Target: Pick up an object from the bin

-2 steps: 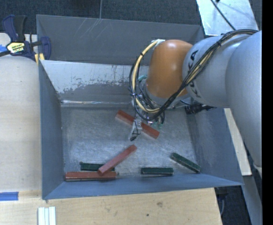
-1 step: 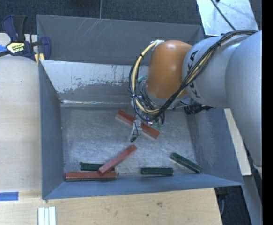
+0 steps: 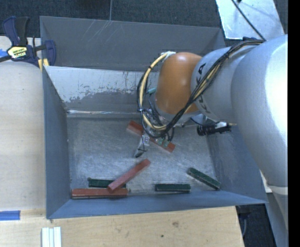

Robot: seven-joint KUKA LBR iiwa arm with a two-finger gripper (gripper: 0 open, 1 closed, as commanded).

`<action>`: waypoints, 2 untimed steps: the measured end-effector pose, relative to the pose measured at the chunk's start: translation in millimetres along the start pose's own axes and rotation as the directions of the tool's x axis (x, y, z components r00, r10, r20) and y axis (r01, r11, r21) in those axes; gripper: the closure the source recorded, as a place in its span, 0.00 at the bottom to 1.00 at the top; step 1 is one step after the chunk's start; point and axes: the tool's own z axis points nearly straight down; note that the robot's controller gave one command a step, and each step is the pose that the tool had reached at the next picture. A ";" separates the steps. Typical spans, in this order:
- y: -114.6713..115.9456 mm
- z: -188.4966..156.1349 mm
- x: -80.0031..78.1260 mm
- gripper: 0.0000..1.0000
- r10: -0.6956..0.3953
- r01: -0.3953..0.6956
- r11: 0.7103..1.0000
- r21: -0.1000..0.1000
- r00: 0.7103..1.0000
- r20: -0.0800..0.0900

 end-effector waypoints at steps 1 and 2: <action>-0.1 -0.5 -0.5 0.00 -0.002 0.002 1.000 0.000 1.000 0.001; 0.3 -2.4 -1.8 1.00 -0.003 0.003 1.000 -0.001 1.000 0.005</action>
Offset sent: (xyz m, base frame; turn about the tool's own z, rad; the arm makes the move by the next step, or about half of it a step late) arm 0.0000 0.0000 0.0000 0.0000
